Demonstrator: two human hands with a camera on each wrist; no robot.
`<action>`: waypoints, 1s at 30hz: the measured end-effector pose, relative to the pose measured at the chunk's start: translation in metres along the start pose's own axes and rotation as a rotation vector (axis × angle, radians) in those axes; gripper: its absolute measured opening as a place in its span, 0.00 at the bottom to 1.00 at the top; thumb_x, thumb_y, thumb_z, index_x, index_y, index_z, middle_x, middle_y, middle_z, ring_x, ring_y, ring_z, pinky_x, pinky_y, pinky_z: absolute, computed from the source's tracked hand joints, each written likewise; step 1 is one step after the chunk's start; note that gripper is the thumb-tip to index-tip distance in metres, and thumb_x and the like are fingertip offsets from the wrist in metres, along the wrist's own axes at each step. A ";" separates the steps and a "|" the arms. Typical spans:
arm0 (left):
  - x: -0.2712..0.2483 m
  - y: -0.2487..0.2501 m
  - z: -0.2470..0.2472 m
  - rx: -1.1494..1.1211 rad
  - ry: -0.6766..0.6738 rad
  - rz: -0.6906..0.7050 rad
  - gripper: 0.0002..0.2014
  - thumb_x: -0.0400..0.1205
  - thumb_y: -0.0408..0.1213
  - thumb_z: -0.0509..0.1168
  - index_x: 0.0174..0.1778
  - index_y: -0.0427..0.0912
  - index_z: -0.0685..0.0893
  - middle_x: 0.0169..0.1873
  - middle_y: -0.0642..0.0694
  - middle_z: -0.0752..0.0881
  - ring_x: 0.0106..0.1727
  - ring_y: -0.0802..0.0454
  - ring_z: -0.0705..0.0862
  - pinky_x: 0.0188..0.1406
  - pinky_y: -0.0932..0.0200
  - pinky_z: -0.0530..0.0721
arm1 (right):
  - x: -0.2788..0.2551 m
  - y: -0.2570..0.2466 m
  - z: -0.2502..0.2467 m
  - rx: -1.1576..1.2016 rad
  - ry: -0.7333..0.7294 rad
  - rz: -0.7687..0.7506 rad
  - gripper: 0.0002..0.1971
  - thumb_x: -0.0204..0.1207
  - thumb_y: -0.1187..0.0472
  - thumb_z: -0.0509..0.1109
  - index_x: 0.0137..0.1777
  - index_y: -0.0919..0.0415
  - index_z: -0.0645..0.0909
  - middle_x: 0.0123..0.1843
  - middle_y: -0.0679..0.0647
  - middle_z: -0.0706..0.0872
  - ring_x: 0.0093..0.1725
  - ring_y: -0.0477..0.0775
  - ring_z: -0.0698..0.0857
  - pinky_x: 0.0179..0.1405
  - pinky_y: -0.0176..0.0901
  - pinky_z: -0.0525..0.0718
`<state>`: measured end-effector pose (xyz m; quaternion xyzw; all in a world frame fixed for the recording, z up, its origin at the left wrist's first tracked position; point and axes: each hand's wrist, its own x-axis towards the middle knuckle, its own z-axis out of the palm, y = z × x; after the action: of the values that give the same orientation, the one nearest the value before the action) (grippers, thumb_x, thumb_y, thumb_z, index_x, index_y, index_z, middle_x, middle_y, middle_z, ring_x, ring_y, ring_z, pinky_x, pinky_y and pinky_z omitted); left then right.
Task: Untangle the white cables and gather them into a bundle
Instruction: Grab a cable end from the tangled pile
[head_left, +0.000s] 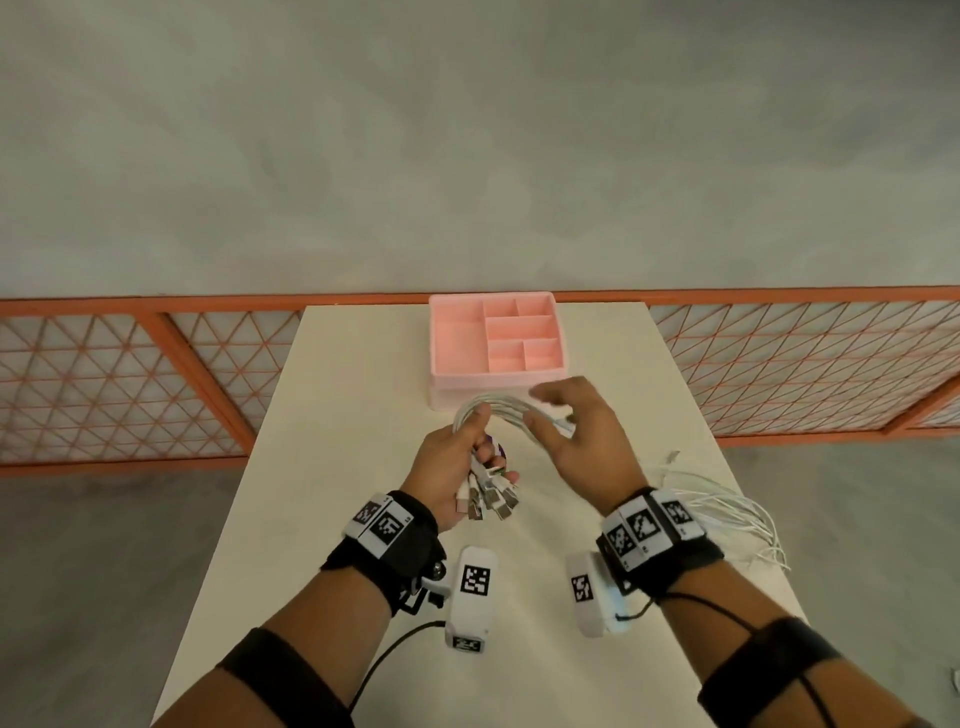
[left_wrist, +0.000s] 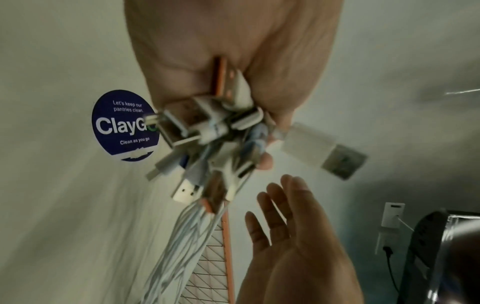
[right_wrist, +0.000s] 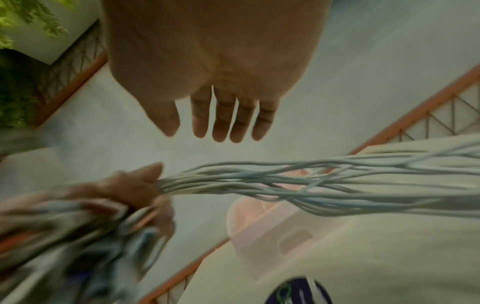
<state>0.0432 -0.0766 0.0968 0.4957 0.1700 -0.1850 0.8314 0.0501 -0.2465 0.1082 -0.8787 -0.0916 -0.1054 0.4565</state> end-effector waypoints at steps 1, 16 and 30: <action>0.003 -0.001 -0.001 0.030 0.040 -0.002 0.20 0.83 0.47 0.71 0.29 0.41 0.78 0.24 0.45 0.72 0.25 0.44 0.82 0.39 0.44 0.87 | -0.009 0.001 0.006 0.080 -0.004 0.039 0.07 0.79 0.56 0.73 0.54 0.55 0.84 0.50 0.47 0.86 0.50 0.43 0.83 0.52 0.38 0.81; 0.004 -0.013 0.004 0.156 0.169 0.021 0.25 0.77 0.58 0.74 0.25 0.42 0.79 0.23 0.42 0.80 0.25 0.44 0.80 0.39 0.47 0.81 | -0.036 0.001 0.032 0.582 -0.619 0.419 0.11 0.77 0.60 0.77 0.54 0.62 0.80 0.42 0.61 0.89 0.36 0.58 0.86 0.36 0.48 0.85; -0.005 -0.018 -0.001 0.310 0.063 0.125 0.26 0.83 0.55 0.68 0.28 0.43 0.68 0.25 0.40 0.68 0.22 0.48 0.73 0.24 0.59 0.76 | -0.044 0.005 0.031 0.321 -0.626 0.323 0.27 0.64 0.53 0.86 0.60 0.52 0.78 0.43 0.57 0.89 0.30 0.52 0.85 0.30 0.48 0.86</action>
<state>0.0304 -0.0834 0.0848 0.6331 0.1343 -0.1415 0.7491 0.0120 -0.2260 0.0752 -0.7889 -0.1020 0.2568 0.5489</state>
